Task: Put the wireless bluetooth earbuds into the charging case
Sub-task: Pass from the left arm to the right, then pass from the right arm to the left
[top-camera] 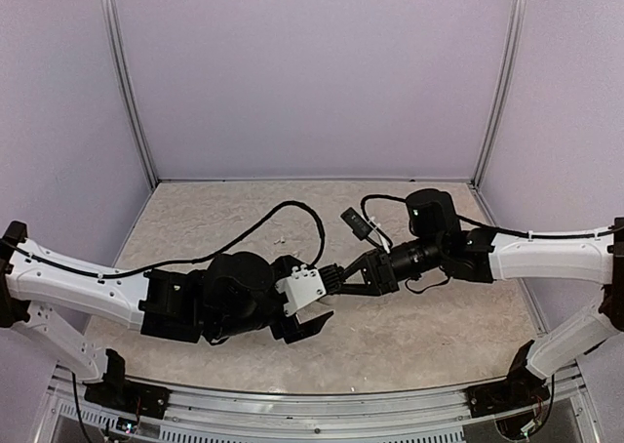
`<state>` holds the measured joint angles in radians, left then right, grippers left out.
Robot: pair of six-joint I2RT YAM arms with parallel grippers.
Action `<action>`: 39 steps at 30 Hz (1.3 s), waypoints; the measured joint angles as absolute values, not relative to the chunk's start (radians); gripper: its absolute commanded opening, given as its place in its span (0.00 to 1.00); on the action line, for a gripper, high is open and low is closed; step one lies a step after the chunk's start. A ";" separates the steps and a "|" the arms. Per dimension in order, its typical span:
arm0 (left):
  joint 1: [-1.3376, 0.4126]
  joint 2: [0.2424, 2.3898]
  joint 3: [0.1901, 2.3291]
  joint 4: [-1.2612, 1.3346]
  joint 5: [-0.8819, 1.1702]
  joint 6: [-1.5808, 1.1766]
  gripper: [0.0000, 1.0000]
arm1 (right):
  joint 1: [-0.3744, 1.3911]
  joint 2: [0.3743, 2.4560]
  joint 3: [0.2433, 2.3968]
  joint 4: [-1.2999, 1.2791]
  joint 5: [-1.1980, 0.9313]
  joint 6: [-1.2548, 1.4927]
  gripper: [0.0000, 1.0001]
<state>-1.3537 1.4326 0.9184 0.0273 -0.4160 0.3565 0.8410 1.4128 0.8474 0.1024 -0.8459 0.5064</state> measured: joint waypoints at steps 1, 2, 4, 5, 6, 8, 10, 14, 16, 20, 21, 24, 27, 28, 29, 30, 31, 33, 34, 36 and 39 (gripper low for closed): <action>-1.353 1.410 0.899 0.045 -0.411 0.347 0.85 | 0.834 1.394 0.847 0.103 -0.837 0.498 0.06; -1.351 1.386 0.882 0.060 -0.402 0.335 0.85 | 0.830 1.372 0.847 0.105 -0.830 0.489 0.06; -1.338 1.330 0.841 0.102 -0.368 0.302 0.83 | 0.815 1.317 0.844 0.126 -0.813 0.470 0.07; -1.328 1.302 0.822 0.120 -0.350 0.285 0.82 | 0.810 1.292 0.842 0.141 -0.807 0.460 0.07; -1.315 1.277 0.806 0.140 -0.327 0.267 0.81 | 0.806 1.263 0.839 0.159 -0.804 0.447 0.07; -1.273 1.224 0.768 0.200 -0.250 0.221 0.78 | 0.800 1.211 0.838 0.199 -0.802 0.415 0.07; -1.232 1.180 0.742 0.251 -0.179 0.175 0.75 | 0.800 1.182 0.838 0.229 -0.803 0.387 0.07; -1.179 1.133 0.728 0.360 -0.038 0.084 0.70 | 0.800 1.146 0.838 0.263 -0.807 0.326 0.08; -1.177 1.130 0.728 0.399 0.010 0.055 0.68 | 0.800 1.137 0.836 0.272 -0.809 0.304 0.08; -1.177 1.153 0.732 0.444 0.098 -0.001 0.65 | 0.802 1.133 0.833 0.295 -0.820 0.273 0.08; -1.177 1.166 0.736 0.454 0.118 -0.015 0.64 | 0.804 1.133 0.833 0.300 -0.823 0.268 0.08; -1.177 1.193 0.740 0.480 0.160 -0.046 0.62 | 0.809 1.133 0.833 0.313 -0.833 0.252 0.08; -1.177 1.216 0.745 0.507 0.190 -0.070 0.60 | 0.819 1.136 0.833 0.323 -0.841 0.245 0.08; -1.177 1.223 0.749 0.512 0.200 -0.076 0.59 | 0.821 1.138 0.833 0.327 -0.844 0.244 0.08; -1.177 1.231 0.754 0.517 0.208 -0.082 0.59 | 0.823 1.140 0.833 0.332 -0.846 0.243 0.08; -1.177 1.237 0.758 0.522 0.214 -0.086 0.58 | 0.825 1.141 0.833 0.334 -0.848 0.243 0.08; -1.177 1.244 0.762 0.531 0.224 -0.091 0.58 | 0.827 1.143 0.833 0.336 -0.850 0.242 0.08; -1.177 1.253 0.768 0.539 0.233 -0.100 0.57 | 0.831 1.146 0.832 0.343 -0.854 0.242 0.08; -1.177 1.259 0.772 0.542 0.237 -0.104 0.56 | 0.831 1.147 0.831 0.347 -0.856 0.243 0.08; -1.177 1.268 0.779 0.551 0.242 -0.107 0.54 | 0.831 1.150 0.827 0.356 -0.861 0.243 0.08; -1.176 1.283 0.789 0.555 0.247 -0.112 0.49 | 0.838 1.154 0.820 0.368 -0.868 0.245 0.08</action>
<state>-1.1759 1.2827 0.7887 0.5552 0.2474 -0.1116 0.8379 1.1542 0.8196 0.3676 -0.8680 0.2447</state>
